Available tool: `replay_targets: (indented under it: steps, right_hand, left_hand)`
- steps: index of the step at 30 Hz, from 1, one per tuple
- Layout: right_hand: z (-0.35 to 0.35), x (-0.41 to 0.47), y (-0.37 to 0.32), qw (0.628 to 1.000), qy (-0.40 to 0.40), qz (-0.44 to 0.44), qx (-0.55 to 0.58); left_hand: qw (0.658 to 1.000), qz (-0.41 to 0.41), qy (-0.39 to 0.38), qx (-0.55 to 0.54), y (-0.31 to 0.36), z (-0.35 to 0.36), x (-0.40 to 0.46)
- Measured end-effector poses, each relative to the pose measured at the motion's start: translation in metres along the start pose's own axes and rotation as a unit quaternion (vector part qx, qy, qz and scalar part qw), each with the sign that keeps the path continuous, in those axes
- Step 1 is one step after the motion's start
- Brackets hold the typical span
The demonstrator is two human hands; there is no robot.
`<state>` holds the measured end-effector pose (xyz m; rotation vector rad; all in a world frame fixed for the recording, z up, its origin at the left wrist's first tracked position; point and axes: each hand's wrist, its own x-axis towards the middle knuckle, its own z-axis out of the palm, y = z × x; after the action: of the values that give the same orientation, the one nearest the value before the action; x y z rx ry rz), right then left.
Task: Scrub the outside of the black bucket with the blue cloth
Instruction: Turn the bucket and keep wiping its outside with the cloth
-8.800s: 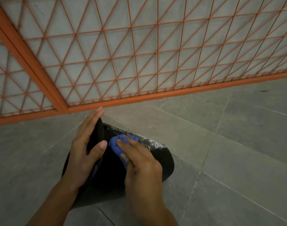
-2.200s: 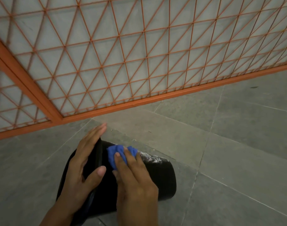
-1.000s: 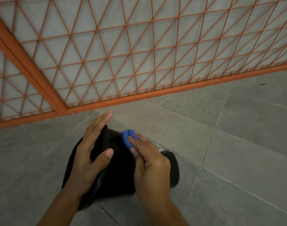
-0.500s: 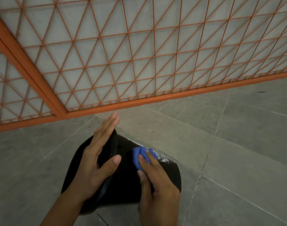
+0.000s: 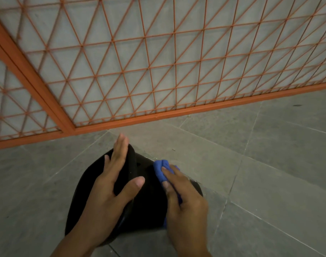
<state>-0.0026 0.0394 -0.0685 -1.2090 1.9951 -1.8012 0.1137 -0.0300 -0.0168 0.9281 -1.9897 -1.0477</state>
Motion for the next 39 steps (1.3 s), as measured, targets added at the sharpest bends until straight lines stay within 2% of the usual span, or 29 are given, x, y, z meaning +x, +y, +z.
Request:
replay_targets:
  steps: [2, 4, 7, 10, 12, 14, 16, 19, 21, 25, 27, 30, 33, 35, 37, 39]
  right_hand:
    - [-0.007, 0.010, 0.009, 0.997, -0.033, 0.069, 0.000]
    - [-0.012, 0.005, 0.016, 0.991, -0.022, 0.130, -0.008]
    - [-0.007, -0.010, 0.007, 0.995, 0.017, 0.091, -0.036]
    - [-0.002, -0.001, 0.003, 0.998, -0.033, 0.046, -0.031]
    - [-0.005, 0.010, 0.008, 0.995, -0.063, 0.078, -0.003]
    - [-0.008, 0.007, 0.012, 0.992, -0.043, 0.117, 0.005]
    - [-0.008, -0.006, 0.007, 0.995, -0.018, 0.099, -0.004]
    - [0.000, -0.007, 0.003, 0.997, -0.071, 0.039, 0.007]
    - [0.001, 0.009, 0.012, 0.996, -0.071, 0.057, -0.015]
    - [-0.011, 0.012, 0.028, 0.992, -0.007, 0.122, -0.018]
    - [-0.009, 0.001, 0.027, 0.995, 0.019, 0.099, -0.019]
    - [-0.003, 0.009, 0.029, 0.998, -0.020, 0.051, -0.028]
    - [-0.012, 0.028, 0.043, 0.992, -0.051, 0.096, -0.068]
    - [-0.018, 0.024, 0.050, 0.988, -0.034, 0.132, -0.074]
    - [-0.016, 0.014, 0.047, 0.990, -0.013, 0.123, -0.062]
    - [-0.009, 0.012, 0.046, 0.994, -0.027, 0.096, -0.051]
  left_hand:
    - [1.000, 0.011, -0.019, 0.005, 0.000, -0.001, 0.001]
    - [0.998, 0.037, -0.040, 0.021, 0.001, 0.001, 0.001]
    - [0.997, 0.058, -0.044, 0.025, -0.004, -0.001, 0.002]
    - [0.999, 0.034, -0.021, -0.005, -0.008, -0.008, 0.003]
    - [1.000, 0.024, 0.002, -0.014, -0.011, -0.011, 0.004]
    - [0.999, 0.034, 0.006, -0.005, -0.012, -0.012, 0.004]
    - [0.998, 0.057, -0.006, 0.003, -0.016, -0.014, 0.002]
    - [0.999, 0.044, -0.004, -0.008, -0.021, -0.020, -0.001]
    - [0.999, 0.035, 0.005, -0.012, -0.020, -0.021, -0.002]
    - [0.997, 0.067, -0.018, 0.033, -0.014, -0.016, -0.001]
    - [0.995, 0.083, -0.031, 0.045, -0.014, -0.015, -0.002]
    - [0.998, 0.056, -0.026, 0.010, -0.012, -0.016, -0.001]
    - [0.999, 0.048, -0.005, -0.004, -0.011, -0.014, -0.001]
    - [0.998, 0.053, -0.015, -0.007, -0.011, -0.012, -0.001]
    - [0.998, 0.053, -0.023, -0.013, -0.014, -0.014, -0.002]
    - [0.999, 0.039, -0.016, -0.028, -0.017, -0.018, -0.002]
